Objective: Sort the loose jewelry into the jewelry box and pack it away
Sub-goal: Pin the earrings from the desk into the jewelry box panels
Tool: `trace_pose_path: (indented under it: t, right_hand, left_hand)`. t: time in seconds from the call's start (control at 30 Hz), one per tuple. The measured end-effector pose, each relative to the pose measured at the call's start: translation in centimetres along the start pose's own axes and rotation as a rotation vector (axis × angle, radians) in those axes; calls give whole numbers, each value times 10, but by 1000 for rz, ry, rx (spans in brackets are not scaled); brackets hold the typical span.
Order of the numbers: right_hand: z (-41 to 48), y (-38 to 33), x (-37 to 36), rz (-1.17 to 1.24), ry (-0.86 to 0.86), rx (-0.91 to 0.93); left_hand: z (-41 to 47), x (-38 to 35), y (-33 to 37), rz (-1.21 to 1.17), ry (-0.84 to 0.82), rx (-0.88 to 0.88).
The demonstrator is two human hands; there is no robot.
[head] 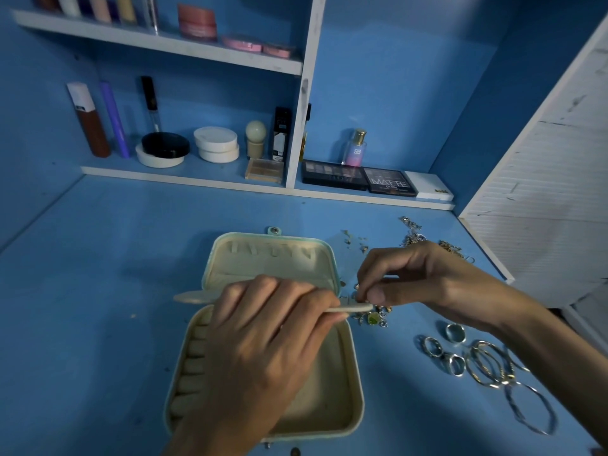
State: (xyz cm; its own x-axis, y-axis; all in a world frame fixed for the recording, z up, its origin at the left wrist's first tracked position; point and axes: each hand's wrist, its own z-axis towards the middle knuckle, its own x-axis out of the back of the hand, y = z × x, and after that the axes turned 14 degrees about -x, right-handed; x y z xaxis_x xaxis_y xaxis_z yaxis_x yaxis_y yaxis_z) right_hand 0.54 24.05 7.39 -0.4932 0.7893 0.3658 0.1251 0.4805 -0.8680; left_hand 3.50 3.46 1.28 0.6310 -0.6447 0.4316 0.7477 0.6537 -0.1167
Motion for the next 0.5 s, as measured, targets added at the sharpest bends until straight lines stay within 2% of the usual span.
trace_pose_path:
  t: [0.17, 0.37, 0.5]
  right_hand:
    - [2, -3, 2, -37, -38, -32]
    - [9, -5, -5, 140, -64, 13]
    - [11, -5, -9, 136, -91, 30]
  left_hand:
    - [-1, 0, 0, 4, -3, -2]
    - [0, -1, 0, 4, 8, -1]
    - [0, 0, 0, 9, -7, 1]
